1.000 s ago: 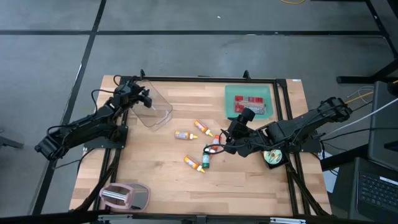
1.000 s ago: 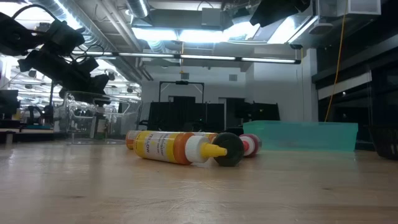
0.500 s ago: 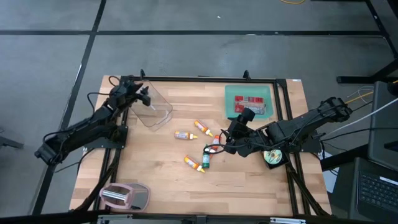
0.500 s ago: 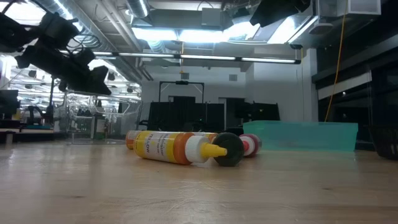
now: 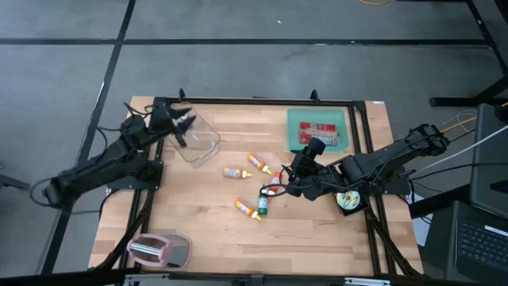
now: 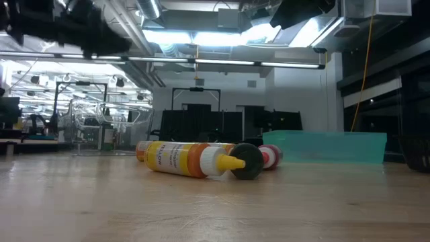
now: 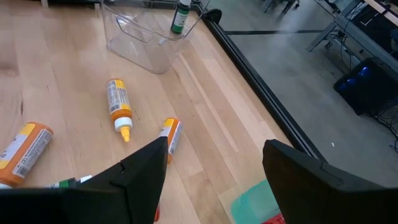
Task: Pick & Place Food Item
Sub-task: Put the middle yellow food coloring bottle into the transparent bin
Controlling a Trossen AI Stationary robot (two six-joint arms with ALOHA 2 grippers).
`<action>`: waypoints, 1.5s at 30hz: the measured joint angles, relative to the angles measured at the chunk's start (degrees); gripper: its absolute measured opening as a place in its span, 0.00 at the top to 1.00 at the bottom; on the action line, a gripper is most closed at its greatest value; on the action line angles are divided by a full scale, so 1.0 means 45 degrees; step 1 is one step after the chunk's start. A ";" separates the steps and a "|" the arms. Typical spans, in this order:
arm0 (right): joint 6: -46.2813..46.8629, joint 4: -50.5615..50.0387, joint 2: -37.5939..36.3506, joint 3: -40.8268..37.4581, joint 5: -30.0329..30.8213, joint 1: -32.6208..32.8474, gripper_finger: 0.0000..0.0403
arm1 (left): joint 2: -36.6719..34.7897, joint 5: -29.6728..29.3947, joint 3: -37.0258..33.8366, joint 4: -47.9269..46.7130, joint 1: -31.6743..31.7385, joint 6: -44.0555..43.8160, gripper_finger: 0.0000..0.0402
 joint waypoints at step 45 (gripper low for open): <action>-0.0099 0.0079 0.0005 0.0000 -0.0345 -0.0024 0.36 | 1.7192 -0.2968 0.9093 -0.5762 -0.9518 0.1143 0.55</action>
